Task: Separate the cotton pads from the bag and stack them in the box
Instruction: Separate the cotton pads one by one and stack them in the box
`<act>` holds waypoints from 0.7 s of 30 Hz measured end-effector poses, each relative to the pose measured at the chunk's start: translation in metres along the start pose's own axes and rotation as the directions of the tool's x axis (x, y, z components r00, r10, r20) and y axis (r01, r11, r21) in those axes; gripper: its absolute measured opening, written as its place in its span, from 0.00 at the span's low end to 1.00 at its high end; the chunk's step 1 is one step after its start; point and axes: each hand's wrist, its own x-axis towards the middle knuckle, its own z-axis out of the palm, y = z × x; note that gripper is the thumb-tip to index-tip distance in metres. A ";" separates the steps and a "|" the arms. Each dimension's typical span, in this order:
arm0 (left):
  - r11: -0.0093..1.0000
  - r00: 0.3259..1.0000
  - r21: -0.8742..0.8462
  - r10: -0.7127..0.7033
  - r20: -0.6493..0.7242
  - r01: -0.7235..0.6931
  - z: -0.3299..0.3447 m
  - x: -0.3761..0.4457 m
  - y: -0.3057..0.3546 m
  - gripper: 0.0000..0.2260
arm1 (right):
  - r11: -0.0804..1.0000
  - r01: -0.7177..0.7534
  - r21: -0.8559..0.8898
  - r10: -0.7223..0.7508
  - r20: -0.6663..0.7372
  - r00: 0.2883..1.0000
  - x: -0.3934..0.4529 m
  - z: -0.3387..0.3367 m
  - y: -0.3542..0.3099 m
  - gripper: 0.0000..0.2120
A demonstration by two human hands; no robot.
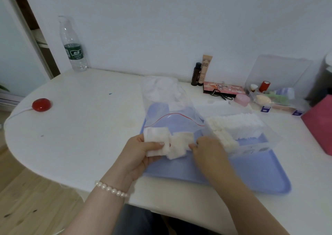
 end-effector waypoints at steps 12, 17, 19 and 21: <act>0.992 1.000 0.122 -0.027 -0.007 0.027 0.001 0.004 -0.008 0.09 | 0.864 0.207 0.458 -0.048 -0.335 0.941 -0.008 -0.005 -0.009 0.09; 0.996 0.998 0.078 -0.048 0.034 0.045 0.009 0.004 -0.007 0.10 | 0.378 0.168 0.911 -0.107 -0.137 0.985 -0.011 -0.049 0.000 0.14; 0.997 0.996 0.039 -0.062 0.067 0.060 0.015 0.003 -0.007 0.10 | 0.263 0.110 0.959 -0.160 -0.069 0.985 -0.008 -0.057 0.004 0.13; 0.996 0.991 -0.006 -0.085 0.102 0.086 0.020 0.002 -0.007 0.11 | 0.213 0.079 0.974 -0.201 -0.036 0.979 -0.007 -0.058 0.004 0.10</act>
